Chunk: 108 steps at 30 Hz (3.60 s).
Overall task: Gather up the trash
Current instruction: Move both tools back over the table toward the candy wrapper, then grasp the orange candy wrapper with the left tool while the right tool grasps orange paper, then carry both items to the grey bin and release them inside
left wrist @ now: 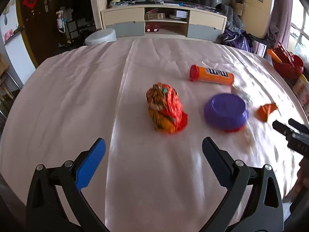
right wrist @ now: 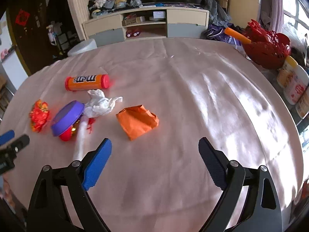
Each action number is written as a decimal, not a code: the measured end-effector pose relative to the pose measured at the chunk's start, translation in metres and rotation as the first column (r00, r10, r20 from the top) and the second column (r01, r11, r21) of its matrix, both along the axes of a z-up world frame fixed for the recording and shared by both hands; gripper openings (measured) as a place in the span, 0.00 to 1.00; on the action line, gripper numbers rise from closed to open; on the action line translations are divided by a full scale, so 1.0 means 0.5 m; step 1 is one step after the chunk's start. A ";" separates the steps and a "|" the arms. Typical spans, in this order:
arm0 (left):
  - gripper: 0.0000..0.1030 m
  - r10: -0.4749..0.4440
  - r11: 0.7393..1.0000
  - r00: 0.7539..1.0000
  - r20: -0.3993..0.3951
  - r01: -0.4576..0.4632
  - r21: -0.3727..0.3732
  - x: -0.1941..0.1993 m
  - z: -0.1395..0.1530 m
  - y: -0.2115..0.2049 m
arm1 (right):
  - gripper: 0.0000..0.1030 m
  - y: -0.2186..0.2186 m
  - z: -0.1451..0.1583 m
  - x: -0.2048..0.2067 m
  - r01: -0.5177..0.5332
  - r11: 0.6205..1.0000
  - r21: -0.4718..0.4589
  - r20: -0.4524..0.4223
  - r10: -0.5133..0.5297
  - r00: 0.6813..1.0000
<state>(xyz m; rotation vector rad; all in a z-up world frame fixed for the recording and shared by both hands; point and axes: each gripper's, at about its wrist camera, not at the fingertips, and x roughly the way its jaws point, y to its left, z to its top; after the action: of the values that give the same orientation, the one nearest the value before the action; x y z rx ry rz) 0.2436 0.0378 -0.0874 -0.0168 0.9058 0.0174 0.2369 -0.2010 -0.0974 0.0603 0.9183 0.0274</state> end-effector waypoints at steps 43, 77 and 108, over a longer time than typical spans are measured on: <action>0.37 -0.119 0.992 0.992 -0.045 0.117 -0.044 -0.143 0.018 -0.055 | 0.40 0.031 0.050 -0.173 -0.109 0.994 -0.007 -0.018 0.109 0.994; 0.38 -0.252 0.964 0.945 -0.210 0.226 -0.142 -0.612 -0.187 -0.160 | 0.40 0.047 -0.119 -0.547 -0.168 0.954 0.248 -0.210 0.222 0.952; 0.60 -0.236 0.969 0.942 -0.237 0.209 -0.136 -0.604 -0.193 -0.149 | 0.61 0.042 -0.130 -0.539 -0.123 0.951 0.283 -0.233 0.193 0.953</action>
<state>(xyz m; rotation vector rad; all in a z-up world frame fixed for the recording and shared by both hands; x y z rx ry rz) -0.0583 -0.0369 -0.1842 -0.0138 1.1582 -0.2465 -0.0326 -0.1801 -0.1624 0.2442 1.1759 0.3002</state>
